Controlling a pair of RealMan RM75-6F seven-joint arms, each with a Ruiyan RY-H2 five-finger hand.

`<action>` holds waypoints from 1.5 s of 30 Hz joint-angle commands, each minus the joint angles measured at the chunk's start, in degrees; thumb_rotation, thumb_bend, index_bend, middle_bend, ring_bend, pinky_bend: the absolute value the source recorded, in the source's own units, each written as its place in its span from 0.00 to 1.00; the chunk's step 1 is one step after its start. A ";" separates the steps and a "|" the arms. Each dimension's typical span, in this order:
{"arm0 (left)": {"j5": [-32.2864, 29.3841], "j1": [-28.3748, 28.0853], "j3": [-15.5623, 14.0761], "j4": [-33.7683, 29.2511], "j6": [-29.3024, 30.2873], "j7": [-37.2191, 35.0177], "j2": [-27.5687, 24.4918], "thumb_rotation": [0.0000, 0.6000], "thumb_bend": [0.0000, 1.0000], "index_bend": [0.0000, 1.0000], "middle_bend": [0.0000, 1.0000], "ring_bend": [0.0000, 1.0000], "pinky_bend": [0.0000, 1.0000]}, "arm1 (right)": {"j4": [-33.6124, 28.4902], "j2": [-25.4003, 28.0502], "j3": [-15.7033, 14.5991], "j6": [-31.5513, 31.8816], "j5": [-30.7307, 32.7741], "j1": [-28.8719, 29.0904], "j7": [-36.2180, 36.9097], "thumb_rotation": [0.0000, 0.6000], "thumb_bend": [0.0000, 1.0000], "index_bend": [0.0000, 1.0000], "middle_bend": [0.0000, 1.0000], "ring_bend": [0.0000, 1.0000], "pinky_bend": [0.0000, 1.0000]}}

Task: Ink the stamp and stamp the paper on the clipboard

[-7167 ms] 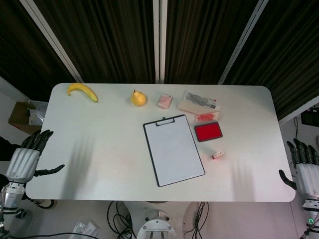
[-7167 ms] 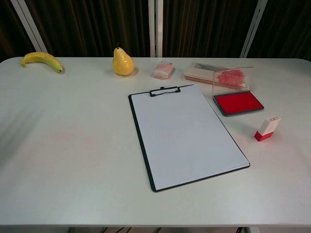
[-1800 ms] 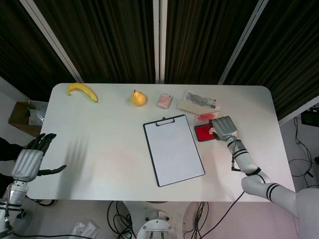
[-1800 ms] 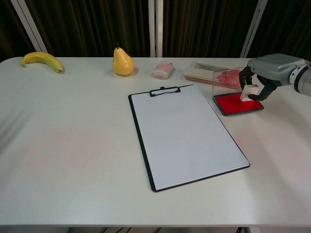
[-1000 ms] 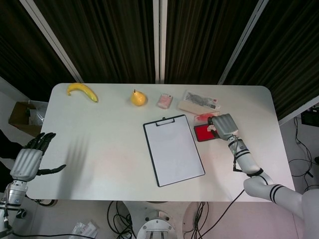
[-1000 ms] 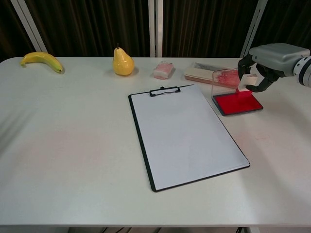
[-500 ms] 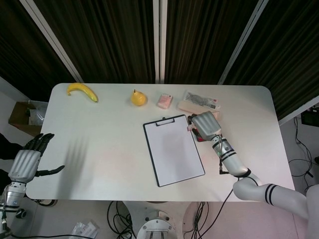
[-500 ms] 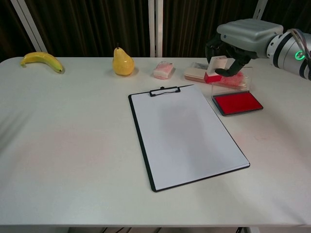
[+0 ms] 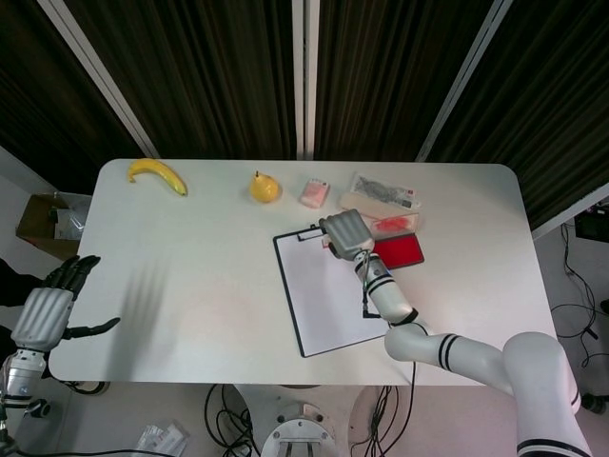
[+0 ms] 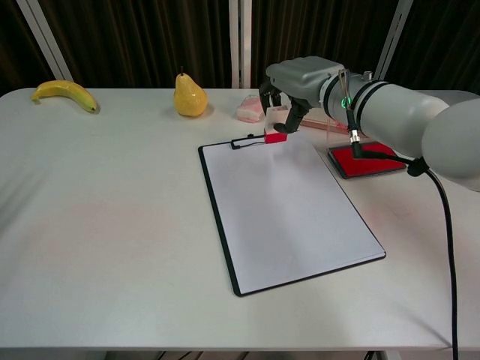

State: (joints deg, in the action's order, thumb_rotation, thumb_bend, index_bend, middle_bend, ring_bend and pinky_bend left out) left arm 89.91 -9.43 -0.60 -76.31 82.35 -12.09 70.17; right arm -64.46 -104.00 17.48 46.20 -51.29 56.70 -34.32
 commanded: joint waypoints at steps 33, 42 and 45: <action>0.39 1.33 -0.58 5.20 1.21 -6.39 0.19 0.35 0.05 0.07 0.10 0.08 0.18 | 12.97 -13.86 1.79 -0.06 8.48 7.46 -6.06 1.00 0.42 0.60 0.57 0.75 0.97; 0.35 1.35 -0.66 5.75 0.91 -6.78 0.44 0.35 0.05 0.07 0.10 0.08 0.18 | 15.53 -15.17 1.64 -1.03 8.16 7.60 -5.50 1.00 0.42 0.60 0.58 0.75 0.97; 0.33 1.34 -0.66 5.99 0.85 -6.99 0.57 0.35 0.05 0.07 0.10 0.08 0.18 | 16.22 -15.49 1.66 -1.25 7.95 7.62 -5.29 1.00 0.42 0.60 0.58 0.75 0.97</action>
State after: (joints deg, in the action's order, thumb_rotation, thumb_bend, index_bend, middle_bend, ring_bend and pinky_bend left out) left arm 90.24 -8.09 -1.26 -70.32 83.20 -19.08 70.73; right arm -48.32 -119.42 19.14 45.01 -43.28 64.32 -39.68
